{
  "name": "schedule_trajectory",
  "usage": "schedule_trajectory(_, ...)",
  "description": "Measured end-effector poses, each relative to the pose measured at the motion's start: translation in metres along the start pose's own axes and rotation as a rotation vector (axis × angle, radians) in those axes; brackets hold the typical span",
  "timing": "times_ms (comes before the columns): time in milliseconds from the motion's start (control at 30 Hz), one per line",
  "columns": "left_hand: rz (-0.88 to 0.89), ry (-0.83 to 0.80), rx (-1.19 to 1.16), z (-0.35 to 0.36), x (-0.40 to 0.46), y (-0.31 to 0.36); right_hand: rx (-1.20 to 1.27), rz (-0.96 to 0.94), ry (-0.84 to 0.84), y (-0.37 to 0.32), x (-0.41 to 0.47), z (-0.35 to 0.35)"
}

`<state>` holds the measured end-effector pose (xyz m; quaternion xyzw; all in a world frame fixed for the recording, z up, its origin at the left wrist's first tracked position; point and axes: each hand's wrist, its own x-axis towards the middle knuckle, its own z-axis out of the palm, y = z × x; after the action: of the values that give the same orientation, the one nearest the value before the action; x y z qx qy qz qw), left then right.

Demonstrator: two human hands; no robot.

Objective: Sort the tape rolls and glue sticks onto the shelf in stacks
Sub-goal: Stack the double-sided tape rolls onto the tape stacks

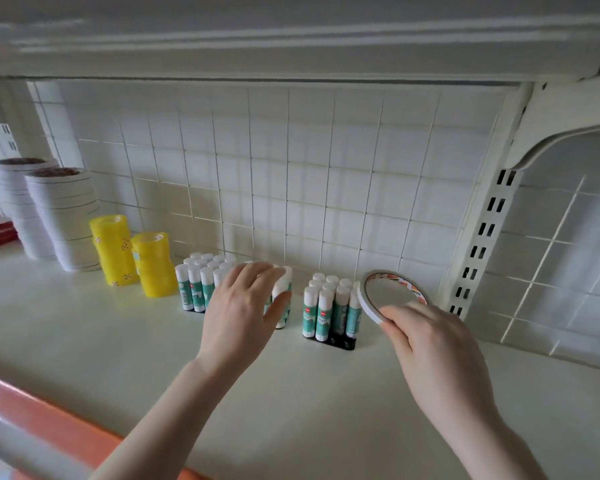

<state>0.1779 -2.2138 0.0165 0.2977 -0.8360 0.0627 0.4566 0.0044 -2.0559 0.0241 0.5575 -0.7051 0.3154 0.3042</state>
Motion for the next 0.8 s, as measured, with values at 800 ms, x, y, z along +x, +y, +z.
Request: schedule_trajectory(800, -0.304, 0.010, 0.148, -0.187, -0.074, -0.333, 0.219, -0.147, 0.013, -0.349, 0.140, 0.144)
